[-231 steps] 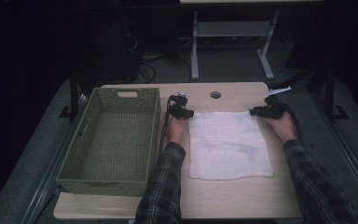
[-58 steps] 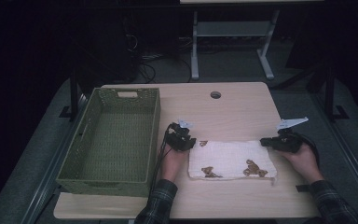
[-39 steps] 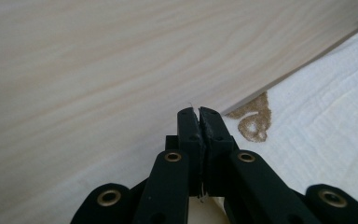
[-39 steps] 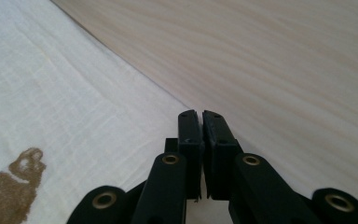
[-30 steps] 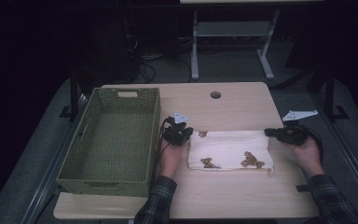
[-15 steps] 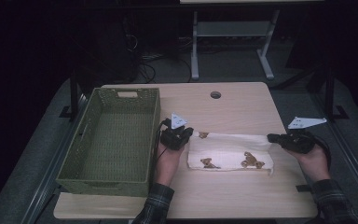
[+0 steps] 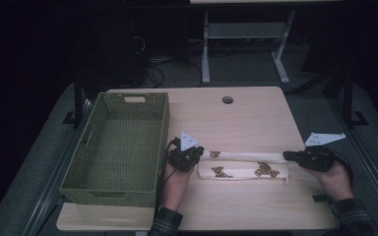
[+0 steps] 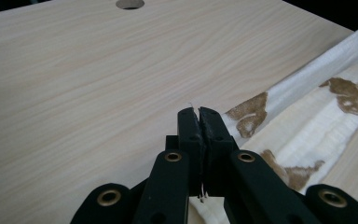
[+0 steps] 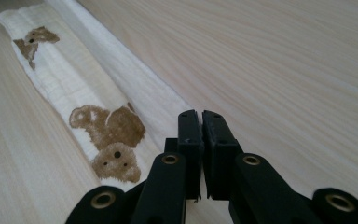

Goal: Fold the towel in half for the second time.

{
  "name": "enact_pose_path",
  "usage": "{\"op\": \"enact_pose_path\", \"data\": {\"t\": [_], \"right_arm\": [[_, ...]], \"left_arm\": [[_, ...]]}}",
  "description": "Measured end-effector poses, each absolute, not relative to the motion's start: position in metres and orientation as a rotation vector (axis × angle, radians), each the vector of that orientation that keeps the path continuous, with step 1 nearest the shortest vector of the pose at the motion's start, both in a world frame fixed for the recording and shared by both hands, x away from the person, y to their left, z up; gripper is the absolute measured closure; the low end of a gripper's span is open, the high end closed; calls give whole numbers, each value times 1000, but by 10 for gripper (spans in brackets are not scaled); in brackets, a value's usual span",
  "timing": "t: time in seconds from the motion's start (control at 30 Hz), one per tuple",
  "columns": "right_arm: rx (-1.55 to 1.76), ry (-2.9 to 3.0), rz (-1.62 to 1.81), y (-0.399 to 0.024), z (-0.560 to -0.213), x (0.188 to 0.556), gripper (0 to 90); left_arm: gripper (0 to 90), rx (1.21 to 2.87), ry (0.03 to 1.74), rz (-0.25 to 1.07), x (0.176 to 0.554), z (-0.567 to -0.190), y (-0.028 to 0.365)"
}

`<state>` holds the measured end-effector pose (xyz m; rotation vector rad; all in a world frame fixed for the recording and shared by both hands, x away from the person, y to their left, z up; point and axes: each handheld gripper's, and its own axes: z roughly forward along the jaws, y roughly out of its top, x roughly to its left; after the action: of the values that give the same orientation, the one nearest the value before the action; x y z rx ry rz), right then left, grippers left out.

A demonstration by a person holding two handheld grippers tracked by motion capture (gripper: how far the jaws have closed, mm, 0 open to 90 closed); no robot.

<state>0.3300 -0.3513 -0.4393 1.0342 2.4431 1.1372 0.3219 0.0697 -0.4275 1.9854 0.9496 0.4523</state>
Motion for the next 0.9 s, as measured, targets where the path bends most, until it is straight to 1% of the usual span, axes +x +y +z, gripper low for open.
{"op": "enact_pose_path", "data": {"t": [0.5,0.7,0.73,0.8,0.83,0.9], "right_arm": [[1025,2484,1134,-354,-443,312,854],[1023,2519,1140,-355,-447,304,830],[1021,2522,1141,-355,-447,303,793],[1042,2545,1162,-355,-446,301,721],[1036,2537,1178,-356,-445,301,707],[1032,2529,1195,-357,-443,300,708]], "left_arm": [[876,2025,950,419,301,-439,70],[869,2040,962,387,294,-447,70],[856,2040,962,387,294,-447,70],[792,2047,944,367,292,-446,72],[769,2030,945,363,291,-444,72],[743,2023,937,361,291,-442,73]]}}
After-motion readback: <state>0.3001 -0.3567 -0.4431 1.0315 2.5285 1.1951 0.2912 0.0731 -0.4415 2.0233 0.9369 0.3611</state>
